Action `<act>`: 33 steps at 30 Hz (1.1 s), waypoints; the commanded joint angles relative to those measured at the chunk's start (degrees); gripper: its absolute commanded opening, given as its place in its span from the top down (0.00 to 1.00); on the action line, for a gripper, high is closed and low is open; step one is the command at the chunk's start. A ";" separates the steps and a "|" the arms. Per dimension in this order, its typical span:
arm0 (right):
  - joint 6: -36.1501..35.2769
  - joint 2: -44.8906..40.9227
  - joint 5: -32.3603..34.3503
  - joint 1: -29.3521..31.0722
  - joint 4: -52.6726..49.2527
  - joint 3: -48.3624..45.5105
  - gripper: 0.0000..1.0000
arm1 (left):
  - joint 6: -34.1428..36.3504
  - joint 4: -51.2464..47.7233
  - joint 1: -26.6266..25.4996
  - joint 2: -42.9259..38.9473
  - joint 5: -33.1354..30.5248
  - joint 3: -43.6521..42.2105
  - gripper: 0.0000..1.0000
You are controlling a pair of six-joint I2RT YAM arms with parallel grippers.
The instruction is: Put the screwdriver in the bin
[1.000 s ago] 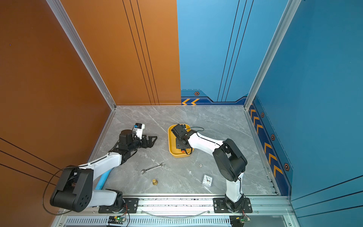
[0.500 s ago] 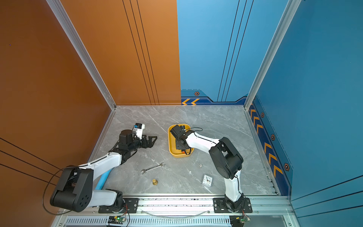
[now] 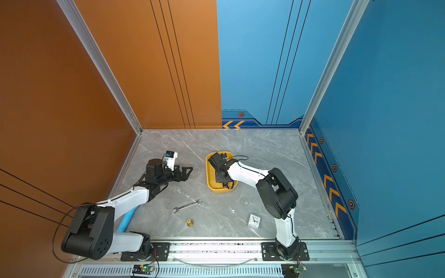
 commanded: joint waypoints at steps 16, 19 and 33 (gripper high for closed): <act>-19.35 -14.58 -2.53 -1.89 -3.76 -3.30 0.52 | 3.45 -4.85 1.67 -6.19 -3.17 0.53 0.02; -26.07 -19.75 -7.71 -5.18 -2.50 -7.51 0.52 | 4.72 -5.36 2.16 -7.35 -4.80 0.53 0.02; -34.56 -34.85 -5.82 -25.37 11.51 -27.29 0.51 | 10.01 -5.96 5.19 -11.71 -15.15 -0.71 0.02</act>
